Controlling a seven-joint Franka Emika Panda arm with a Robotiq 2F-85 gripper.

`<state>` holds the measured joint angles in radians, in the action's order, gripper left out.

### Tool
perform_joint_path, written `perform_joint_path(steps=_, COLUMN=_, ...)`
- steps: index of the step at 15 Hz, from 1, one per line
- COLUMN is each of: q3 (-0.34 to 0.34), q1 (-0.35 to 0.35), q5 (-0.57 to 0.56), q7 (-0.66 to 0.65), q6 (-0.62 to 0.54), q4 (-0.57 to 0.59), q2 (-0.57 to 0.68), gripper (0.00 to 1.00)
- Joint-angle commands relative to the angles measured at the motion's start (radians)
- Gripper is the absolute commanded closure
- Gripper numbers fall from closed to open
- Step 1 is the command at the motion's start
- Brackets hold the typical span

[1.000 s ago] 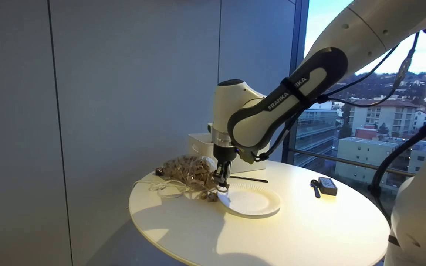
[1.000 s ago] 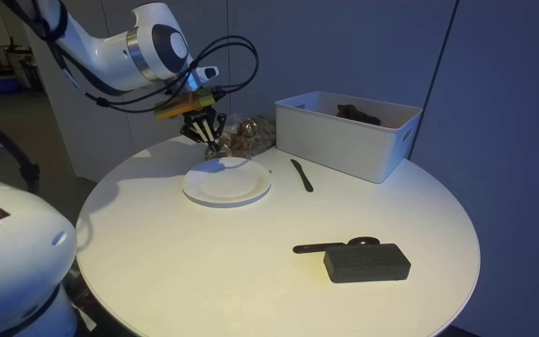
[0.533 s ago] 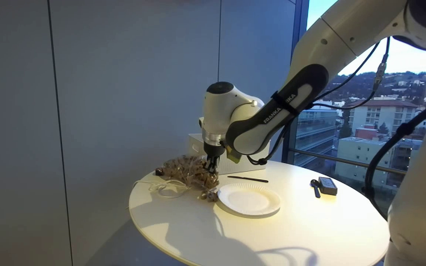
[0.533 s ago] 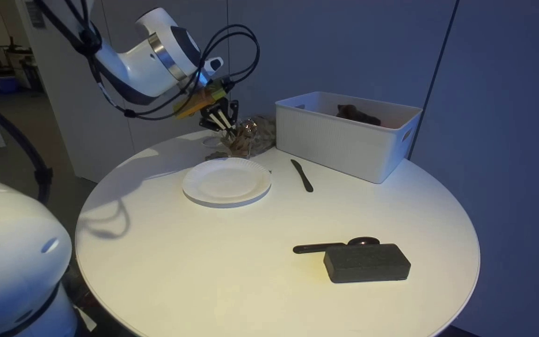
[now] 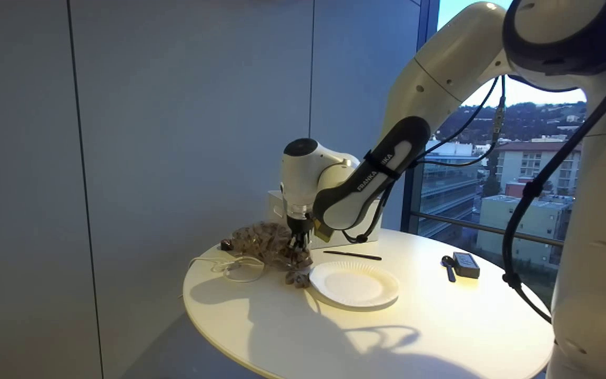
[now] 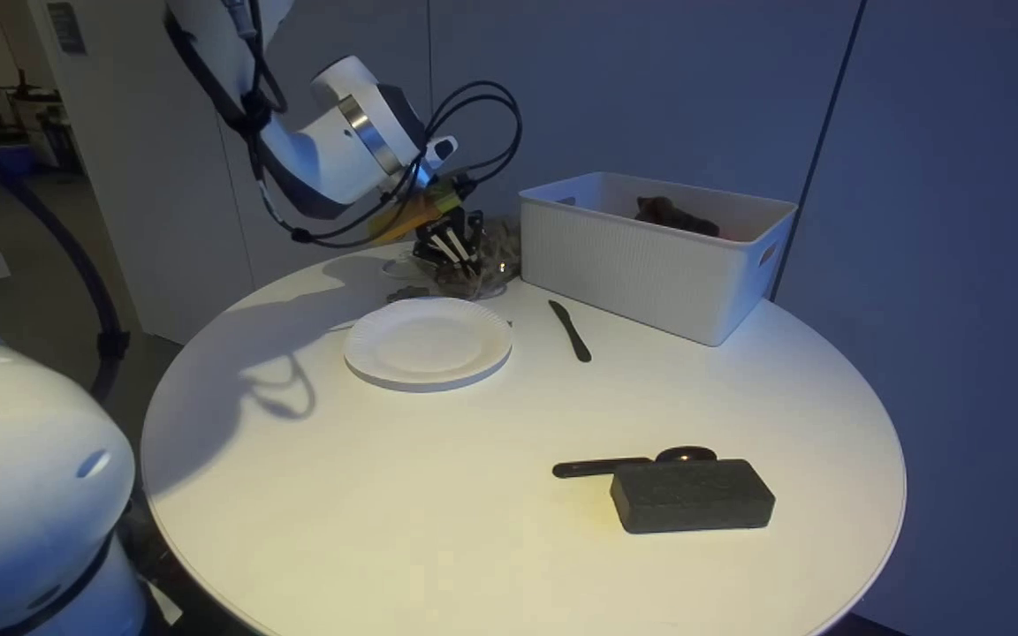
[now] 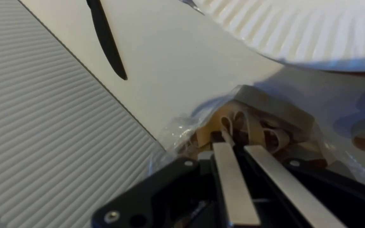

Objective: Put the rubber bands back into the plastic bag

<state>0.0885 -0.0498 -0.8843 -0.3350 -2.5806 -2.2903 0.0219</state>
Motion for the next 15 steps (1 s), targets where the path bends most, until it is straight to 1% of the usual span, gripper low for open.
perform_joint_path(steps=1, q3=0.007, q1=0.026, q5=-0.163, q7=-0.114, q6=-0.012, q4=0.064, q2=0.044, gripper=0.98)
perform_joint_path(steps=3, q3=0.012, q1=0.041, q5=-0.272, q7=-0.209, q6=-0.012, q4=0.078, q2=0.052, gripper=0.98)
perform_joint_path(steps=4, q3=0.015, q1=0.045, q5=-0.293, q7=-0.235, q6=-0.005, q4=0.085, q2=0.063, gripper=0.98)
perform_joint_path(steps=5, q3=0.015, q1=0.047, q5=-0.31, q7=-0.264, q6=0.002, q4=0.091, q2=0.074, gripper=0.75)
perform_joint_path(steps=6, q3=0.012, q1=0.046, q5=-0.301, q7=-0.281, q6=0.004, q4=0.091, q2=0.084, gripper=0.66)
perform_joint_path(steps=7, q3=0.01, q1=0.044, q5=-0.294, q7=-0.293, q6=0.008, q4=0.09, q2=0.09, gripper=0.62)
perform_joint_path(steps=9, q3=0.007, q1=0.041, q5=-0.28, q7=-0.308, q6=0.008, q4=0.082, q2=0.094, gripper=0.49)
perform_joint_path(steps=10, q3=0.006, q1=0.039, q5=-0.259, q7=-0.303, q6=0.007, q4=0.084, q2=0.092, gripper=0.42)
perform_joint_path(steps=11, q3=0.006, q1=0.036, q5=-0.243, q7=-0.298, q6=0.006, q4=0.078, q2=0.086, gripper=0.33)
perform_joint_path(steps=12, q3=0.007, q1=0.035, q5=-0.227, q7=-0.3, q6=0.006, q4=0.075, q2=0.079, gripper=0.27)
perform_joint_path(steps=13, q3=-0.017, q1=0.06, q5=-0.19, q7=-0.28, q6=0.009, q4=0.07, q2=0.069, gripper=0.2)
perform_joint_path(steps=14, q3=-0.017, q1=0.06, q5=-0.146, q7=-0.259, q6=0.01, q4=0.064, q2=0.059, gripper=0.11)
perform_joint_path(steps=15, q3=-0.015, q1=0.063, q5=-0.093, q7=-0.231, q6=0.01, q4=0.055, q2=0.045, gripper=0.05)
